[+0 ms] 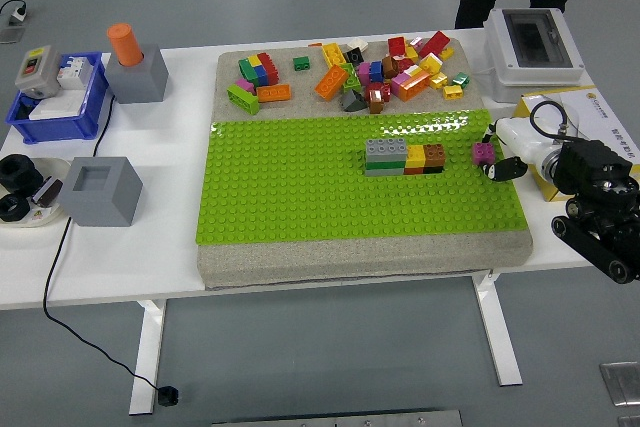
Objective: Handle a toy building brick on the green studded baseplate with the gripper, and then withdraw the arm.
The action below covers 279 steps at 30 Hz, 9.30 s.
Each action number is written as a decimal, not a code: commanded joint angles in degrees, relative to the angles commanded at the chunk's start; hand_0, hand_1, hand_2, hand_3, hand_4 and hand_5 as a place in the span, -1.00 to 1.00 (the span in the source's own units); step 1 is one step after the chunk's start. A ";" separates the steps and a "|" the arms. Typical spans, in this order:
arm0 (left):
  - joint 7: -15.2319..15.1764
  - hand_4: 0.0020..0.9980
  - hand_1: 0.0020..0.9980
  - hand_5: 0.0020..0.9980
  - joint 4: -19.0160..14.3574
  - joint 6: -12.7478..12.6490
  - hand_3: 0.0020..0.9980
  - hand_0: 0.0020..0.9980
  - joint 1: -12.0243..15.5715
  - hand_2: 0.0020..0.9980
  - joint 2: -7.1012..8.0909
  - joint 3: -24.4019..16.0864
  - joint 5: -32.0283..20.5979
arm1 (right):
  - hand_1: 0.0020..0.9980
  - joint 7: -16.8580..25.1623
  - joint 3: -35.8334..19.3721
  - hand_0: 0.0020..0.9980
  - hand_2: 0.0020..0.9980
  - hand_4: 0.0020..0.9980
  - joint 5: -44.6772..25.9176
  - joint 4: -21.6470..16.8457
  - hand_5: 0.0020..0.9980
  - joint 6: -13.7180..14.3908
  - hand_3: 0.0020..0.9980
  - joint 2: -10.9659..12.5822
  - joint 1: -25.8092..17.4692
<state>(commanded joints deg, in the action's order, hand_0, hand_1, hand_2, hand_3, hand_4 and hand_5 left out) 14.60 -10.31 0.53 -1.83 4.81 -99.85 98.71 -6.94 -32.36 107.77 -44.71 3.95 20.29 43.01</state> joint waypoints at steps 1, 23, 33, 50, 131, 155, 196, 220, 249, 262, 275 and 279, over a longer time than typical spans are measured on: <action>0.00 1.00 0.61 0.72 0.00 0.00 -0.12 0.58 0.00 0.54 0.01 -0.01 0.01 | 0.58 0.00 -0.09 0.55 0.66 0.18 0.05 -0.09 -0.48 0.02 0.15 0.03 -0.01; -0.26 1.00 0.61 0.74 0.00 0.01 -0.12 0.58 -0.07 0.54 0.19 -0.23 -0.04 | 0.58 -1.22 -2.46 0.56 0.65 0.19 -0.03 -12.33 -0.47 0.07 0.14 1.44 -0.85; -0.27 1.00 0.61 0.74 0.00 -0.01 -0.12 0.58 -0.14 0.54 0.19 -0.09 -0.31 | 0.59 -1.11 -0.62 0.56 0.66 0.21 -0.66 -12.17 -0.44 0.12 0.14 -0.41 -0.90; -0.32 1.00 0.61 0.75 0.00 0.04 -0.13 0.58 -0.14 0.54 0.24 -0.14 -0.19 | 0.59 -0.86 -0.63 0.56 0.66 0.24 -0.49 -11.10 -0.41 0.36 0.15 -2.10 -0.55; -0.31 1.00 0.61 0.75 0.00 0.18 -0.13 0.58 -0.17 0.53 0.40 -0.40 0.59 | 0.58 -0.28 -0.16 0.56 0.66 0.24 -0.25 -8.96 -0.41 0.81 0.29 -3.87 -0.07; -0.26 1.00 0.61 0.76 0.00 0.21 -0.13 0.58 -0.17 0.52 0.38 -0.52 0.75 | 0.58 -0.30 0.31 0.55 0.67 0.24 -0.16 -8.53 -0.40 0.81 0.34 -4.02 -0.11; -0.15 1.00 0.60 0.74 0.00 0.42 -0.12 0.58 0.13 0.51 0.36 -1.11 1.66 | 0.59 -0.38 0.56 0.56 0.68 0.33 0.03 -8.16 -0.39 0.78 0.37 -4.36 -0.18; -0.22 1.00 0.60 0.74 0.00 0.52 -0.12 0.58 0.07 0.51 0.41 -1.57 2.13 | 0.59 -0.34 -0.24 0.57 0.68 0.43 -0.09 -8.61 -0.34 0.89 0.38 -4.20 -0.07; -0.50 1.00 0.60 0.74 0.00 0.72 -0.12 0.58 0.40 0.51 0.29 -2.47 2.12 | 0.61 -1.69 -3.56 0.60 0.71 0.78 4.71 -20.61 0.22 -0.07 0.27 1.10 -3.36; -0.45 1.00 0.60 0.74 0.00 0.70 -0.12 0.58 0.59 0.51 0.13 -2.58 2.39 | 0.61 -1.32 -2.57 0.59 0.71 0.77 3.94 -18.05 0.22 0.16 0.28 -0.06 -3.46; -0.45 1.00 0.60 0.74 0.00 0.68 -0.13 0.58 0.70 0.50 0.08 -2.57 2.44 | 0.62 -1.21 -2.19 0.60 0.72 0.76 3.82 -16.99 0.21 0.17 0.28 -0.61 -3.51; -0.43 1.00 0.60 0.74 0.00 0.68 -0.12 0.58 0.73 0.51 0.07 -2.59 2.51 | 0.62 -1.16 -2.15 0.60 0.72 0.76 3.78 -16.82 0.22 0.22 0.28 -0.67 -3.57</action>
<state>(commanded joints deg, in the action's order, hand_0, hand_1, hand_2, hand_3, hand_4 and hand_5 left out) 14.17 -10.31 1.21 -1.10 4.89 -102.44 101.22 -8.10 -34.50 111.56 -61.53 4.17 19.62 39.44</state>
